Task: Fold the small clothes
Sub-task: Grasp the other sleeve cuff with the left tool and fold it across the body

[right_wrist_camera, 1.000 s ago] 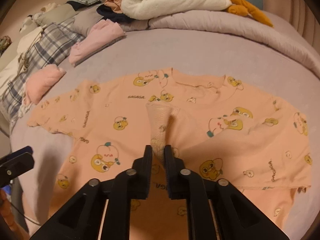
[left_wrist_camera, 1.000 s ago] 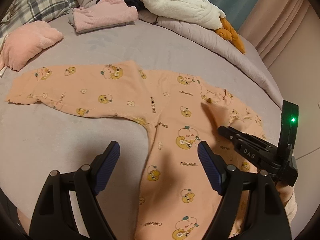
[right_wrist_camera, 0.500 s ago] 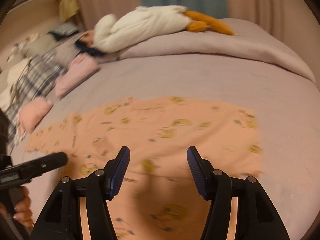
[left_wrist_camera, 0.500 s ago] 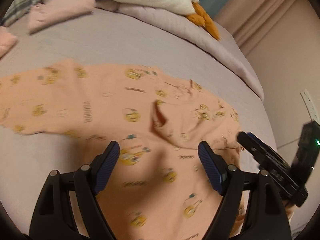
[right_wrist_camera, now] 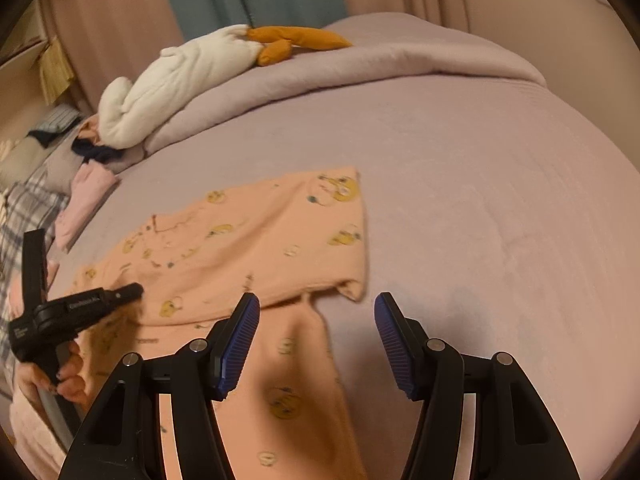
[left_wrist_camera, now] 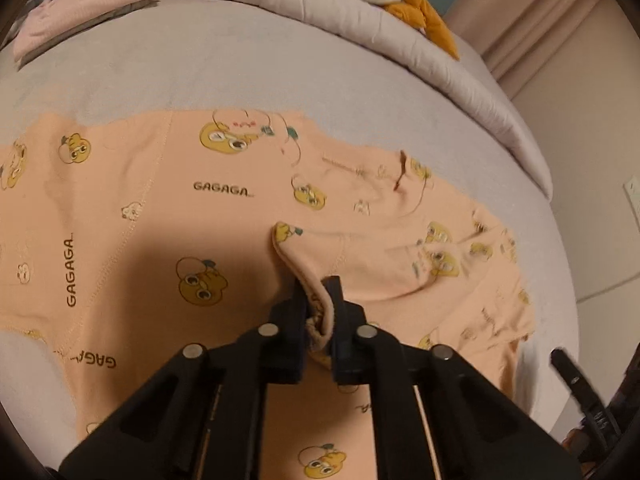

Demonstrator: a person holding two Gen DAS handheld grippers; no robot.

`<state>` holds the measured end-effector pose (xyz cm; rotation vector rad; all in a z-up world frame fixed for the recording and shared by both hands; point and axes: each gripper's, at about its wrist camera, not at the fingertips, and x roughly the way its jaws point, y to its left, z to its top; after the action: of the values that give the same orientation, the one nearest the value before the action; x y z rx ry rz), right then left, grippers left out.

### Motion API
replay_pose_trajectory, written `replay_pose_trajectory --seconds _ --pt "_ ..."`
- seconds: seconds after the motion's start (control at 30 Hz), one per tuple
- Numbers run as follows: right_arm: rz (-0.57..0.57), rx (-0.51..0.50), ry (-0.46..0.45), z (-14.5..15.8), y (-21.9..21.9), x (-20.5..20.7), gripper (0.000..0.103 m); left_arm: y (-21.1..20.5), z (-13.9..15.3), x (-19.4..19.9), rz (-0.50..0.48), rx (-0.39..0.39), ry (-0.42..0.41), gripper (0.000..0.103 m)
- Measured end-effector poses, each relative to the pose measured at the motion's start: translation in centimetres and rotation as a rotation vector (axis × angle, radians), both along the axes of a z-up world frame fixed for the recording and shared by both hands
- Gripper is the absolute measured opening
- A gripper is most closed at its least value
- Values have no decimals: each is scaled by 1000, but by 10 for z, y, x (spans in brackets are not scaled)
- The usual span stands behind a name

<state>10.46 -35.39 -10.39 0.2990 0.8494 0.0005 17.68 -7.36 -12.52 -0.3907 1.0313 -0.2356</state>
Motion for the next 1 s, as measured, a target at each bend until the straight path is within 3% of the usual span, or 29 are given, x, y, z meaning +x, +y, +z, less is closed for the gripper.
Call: replay_pose_trajectory --seconds 0.17,0.43,0.67,1.0 --pt "-21 14 11 -4 -11 0 60 10 30 -8 25 -24 -77 5" --pt "-13 21 -4 0 -8 4 60 32 87 -9 73 11 -221 4" --pt "14 23 -2 0 -1 9 60 61 88 -5 130 61 -232 4" --pt "35 17 18 -2 12 14 60 83 59 -6 148 119 -162 5"
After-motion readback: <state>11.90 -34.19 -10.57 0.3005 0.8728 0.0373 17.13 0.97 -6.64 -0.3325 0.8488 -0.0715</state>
